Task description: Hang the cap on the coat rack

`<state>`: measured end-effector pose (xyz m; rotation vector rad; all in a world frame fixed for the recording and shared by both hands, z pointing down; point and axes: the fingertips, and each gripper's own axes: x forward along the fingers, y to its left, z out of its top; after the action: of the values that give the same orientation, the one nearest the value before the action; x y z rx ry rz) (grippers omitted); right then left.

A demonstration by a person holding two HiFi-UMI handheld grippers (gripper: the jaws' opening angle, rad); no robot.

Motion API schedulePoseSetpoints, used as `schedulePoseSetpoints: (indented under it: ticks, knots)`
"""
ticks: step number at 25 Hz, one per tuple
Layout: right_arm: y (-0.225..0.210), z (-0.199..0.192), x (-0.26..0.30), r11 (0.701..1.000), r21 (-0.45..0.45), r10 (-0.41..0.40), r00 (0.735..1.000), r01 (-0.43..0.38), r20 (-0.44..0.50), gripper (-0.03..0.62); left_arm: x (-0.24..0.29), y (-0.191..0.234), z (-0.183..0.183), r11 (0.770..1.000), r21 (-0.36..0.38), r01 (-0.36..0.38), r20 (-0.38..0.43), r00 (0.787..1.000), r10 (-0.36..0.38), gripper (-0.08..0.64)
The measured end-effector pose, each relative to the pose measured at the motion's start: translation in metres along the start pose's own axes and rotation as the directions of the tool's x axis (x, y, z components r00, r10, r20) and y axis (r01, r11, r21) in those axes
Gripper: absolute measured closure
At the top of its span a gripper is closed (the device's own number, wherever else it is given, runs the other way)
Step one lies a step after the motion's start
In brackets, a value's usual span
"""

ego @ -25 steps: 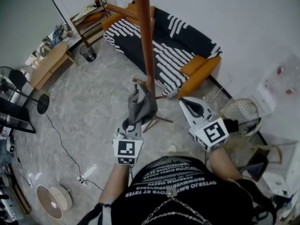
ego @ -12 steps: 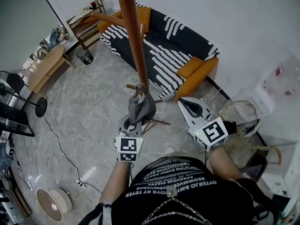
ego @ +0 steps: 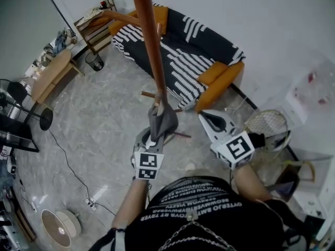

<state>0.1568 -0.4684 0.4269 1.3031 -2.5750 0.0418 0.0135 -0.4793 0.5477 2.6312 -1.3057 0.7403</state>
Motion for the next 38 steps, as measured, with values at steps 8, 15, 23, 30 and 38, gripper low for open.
schedulePoseSetpoints:
  ticks: [8, 15, 23, 30, 38]
  knots:
    - [0.036, 0.001, -0.018, 1.000, -0.003, -0.015, 1.000, 0.015, 0.005, 0.588, -0.046, 0.000, -0.001, 0.999, -0.011, -0.031, 0.082, 0.996, 0.032, 0.411]
    - [0.078, 0.006, -0.044, 0.999, -0.010, -0.036, 0.999, 0.036, 0.010, 0.589, -0.119, 0.006, 0.024, 0.999, -0.026, -0.041, 0.214, 0.976, 0.046, 0.431]
    - [0.126, 0.006, -0.075, 0.997, -0.008, -0.076, 0.997, 0.076, 0.026, 0.589, -0.197, 0.008, 0.029, 0.996, -0.064, -0.067, 0.291, 0.953, 0.083, 0.557]
    - [0.162, 0.000, -0.098, 0.994, 0.015, -0.112, 0.993, 0.112, 0.035, 0.589, -0.239, -0.007, 0.023, 0.999, -0.039, -0.030, 0.300, 0.953, 0.040, 0.557]
    - [0.182, -0.017, -0.120, 0.987, 0.037, -0.155, 0.988, 0.155, 0.019, 0.589, -0.244, -0.023, -0.001, 1.000, 0.007, 0.017, 0.263, 0.965, -0.018, 0.557]
